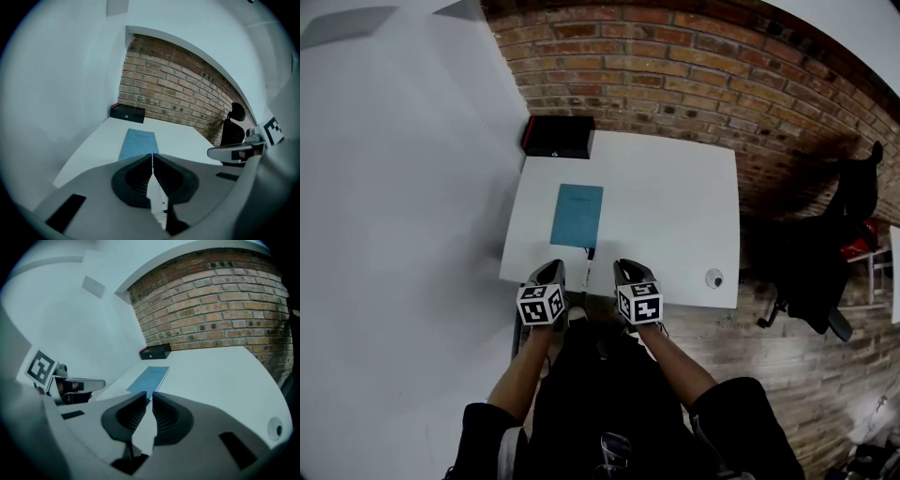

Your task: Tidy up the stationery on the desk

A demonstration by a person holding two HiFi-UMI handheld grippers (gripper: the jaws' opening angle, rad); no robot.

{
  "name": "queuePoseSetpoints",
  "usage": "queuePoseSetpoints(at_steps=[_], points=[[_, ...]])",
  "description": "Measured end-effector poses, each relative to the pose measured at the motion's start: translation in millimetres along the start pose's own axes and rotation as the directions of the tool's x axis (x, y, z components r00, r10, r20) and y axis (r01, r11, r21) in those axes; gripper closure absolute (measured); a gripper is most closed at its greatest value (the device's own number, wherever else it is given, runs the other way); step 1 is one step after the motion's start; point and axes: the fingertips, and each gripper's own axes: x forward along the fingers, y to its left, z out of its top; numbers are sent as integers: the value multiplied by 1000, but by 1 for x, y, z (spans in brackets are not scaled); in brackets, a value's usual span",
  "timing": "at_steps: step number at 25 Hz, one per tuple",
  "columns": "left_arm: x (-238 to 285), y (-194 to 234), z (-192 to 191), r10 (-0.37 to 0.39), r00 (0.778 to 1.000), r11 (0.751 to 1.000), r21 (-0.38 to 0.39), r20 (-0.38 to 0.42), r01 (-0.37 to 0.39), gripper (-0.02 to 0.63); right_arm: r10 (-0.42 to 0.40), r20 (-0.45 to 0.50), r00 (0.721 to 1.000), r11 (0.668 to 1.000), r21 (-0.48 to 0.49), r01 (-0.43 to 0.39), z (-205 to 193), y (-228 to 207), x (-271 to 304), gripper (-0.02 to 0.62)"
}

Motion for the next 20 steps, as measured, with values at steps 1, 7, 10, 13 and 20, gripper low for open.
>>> queuePoseSetpoints(at_steps=[1,7,10,13,20], points=[[-1,2,-3,-5,1000,1000,5,-5,5,584,1,-11,1000,1000,-1,-1,-6,5,1,565],[-1,18,-9,-69,997,996,55,-28,70,584,-47,-74,996,998,30,49,-36,28,22,520],[-2,27,-2,-122,992,988,92,-27,124,583,-83,-128,988,995,43,90,-49,38,39,517],[-2,40,1,-168,985,977,126,-42,172,583,-111,-171,979,991,58,122,-61,50,57,517],[-3,73,-1,-240,968,960,133,-79,248,583,-205,-271,941,958,142,249,-86,55,83,512]])
